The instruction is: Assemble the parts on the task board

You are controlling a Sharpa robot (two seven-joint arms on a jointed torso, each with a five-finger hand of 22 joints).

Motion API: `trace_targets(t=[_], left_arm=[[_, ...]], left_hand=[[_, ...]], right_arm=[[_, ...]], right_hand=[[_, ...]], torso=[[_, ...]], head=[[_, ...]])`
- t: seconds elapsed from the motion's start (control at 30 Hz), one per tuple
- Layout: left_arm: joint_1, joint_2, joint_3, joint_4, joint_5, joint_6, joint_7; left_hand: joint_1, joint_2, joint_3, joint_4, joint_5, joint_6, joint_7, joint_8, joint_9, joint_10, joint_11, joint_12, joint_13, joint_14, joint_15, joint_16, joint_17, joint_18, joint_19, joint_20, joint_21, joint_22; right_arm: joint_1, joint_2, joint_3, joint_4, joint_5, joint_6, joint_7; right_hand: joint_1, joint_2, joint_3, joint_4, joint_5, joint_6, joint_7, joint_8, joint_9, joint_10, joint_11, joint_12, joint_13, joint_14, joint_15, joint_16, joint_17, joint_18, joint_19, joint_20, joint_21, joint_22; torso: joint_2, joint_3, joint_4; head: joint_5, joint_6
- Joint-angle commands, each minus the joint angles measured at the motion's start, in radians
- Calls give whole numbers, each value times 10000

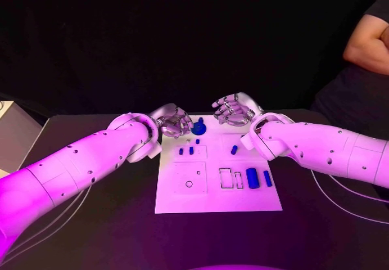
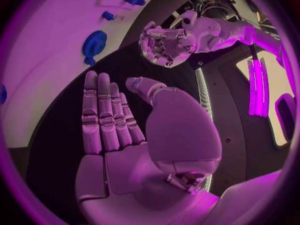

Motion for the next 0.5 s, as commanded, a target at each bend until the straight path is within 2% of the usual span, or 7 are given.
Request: trace_targets(t=[0.03, 0.17, 0.27, 0.3, 0.37, 0.43, 0.5], left_arm=[[-30, 175, -125, -165, -2136, -1177, 1497], [-44, 418, -272, -412, -2731, -1138, 1450], [-50, 610, -340, -621, -3114, -849, 1237], [-51, 666, -356, -688, -3228, -765, 1172], [-52, 763, -378, -801, -3409, -618, 1048], [-53, 854, -395, -897, -3559, -539, 926], [-54, 947, -408, -983, -3720, -493, 793]], left_hand=[[-235, -70, 5, -63, 1, 65, 11, -145, -236, -120, 10, -350, -316, -82, 92, 85, -78, 103, -86, 45, 35, 37], [-680, -296, -127, 64, -13, -73, -54, -479, -613, -416, 128, -711, -659, -133, 199, 263, -168, 91, -81, 169, -44, -29], [-763, -354, -168, 92, -11, -123, -94, -654, -799, -534, 139, -758, -775, -113, 218, 465, -194, 109, 72, 216, -34, -67], [-737, -359, -126, 56, 1, -57, -131, -721, -910, -545, 103, -720, -838, 165, 196, 903, 139, 109, 339, 205, 180, 30], [-805, -387, -54, 71, 19, 26, -210, -797, -1045, -563, 55, -637, -914, 709, 166, 1624, 782, -26, 909, 182, 938, 587], [-996, -500, -101, 163, 10, 42, -317, -843, -1114, -649, 2, -607, -959, 814, 55, 1863, 886, -40, 997, 125, 1075, 686], [-1038, -504, -102, 197, 9, 77, -377, -849, -1140, -681, -34, -581, -979, 881, -3, 1984, 974, -69, 1094, 81, 1213, 795]], right_arm=[[-2, 5, 5, -38, 102, -159, 229], [-1, 17, 5, -106, 169, -224, 275], [1, 22, 5, -133, 197, -318, 322], [1, 23, 5, -141, 203, -344, 339], [2, 26, 6, -153, 212, -388, 366], [4, 31, 6, -158, 219, -433, 392], [5, 39, 6, -157, 223, -465, 416]], right_hand=[[15, 49, 2, -80, 52, 84, 11, 70, -6, -117, -14, -91, -69, -80, 0, -93, -36, -11, -29, 10, -12, -25], [14, 56, 14, -94, 53, 73, 20, 65, -15, -157, -1, -125, -110, -115, 13, -144, -56, -19, -54, 14, -17, -34], [18, 57, 19, -101, 53, 69, 23, 62, -18, -166, 2, -133, -121, -123, 15, -157, -61, -20, -61, 15, -19, -36], [17, 54, 18, -105, 52, 63, 28, 59, -20, -172, 5, -137, -128, -128, 18, -166, -64, -21, -65, 15, -20, -38], [-10, 32, 4, -106, 47, 36, 46, 46, -31, -191, 23, -155, -155, -141, 35, -197, -76, -30, -80, 24, -22, -44], [-18, 26, 0, -107, 47, 28, 50, 41, -34, -200, 28, -161, -165, -146, 40, -209, -80, -32, -84, 26, -22, -46], [-18, 24, 0, -108, 48, 25, 51, 40, -35, -203, 29, -164, -169, -148, 42, -213, -82, -32, -85, 27, -22, -47]], torso=[[18, 24, -8], [23, 3, -18], [24, 16, -23], [17, 25, -16], [13, 30, -12], [7, 28, -5], [16, 30, -5]], head=[[-2, 83], [-21, 118], [0, 155], [-6, 162], [-7, 164], [-14, 161], [-37, 204]])
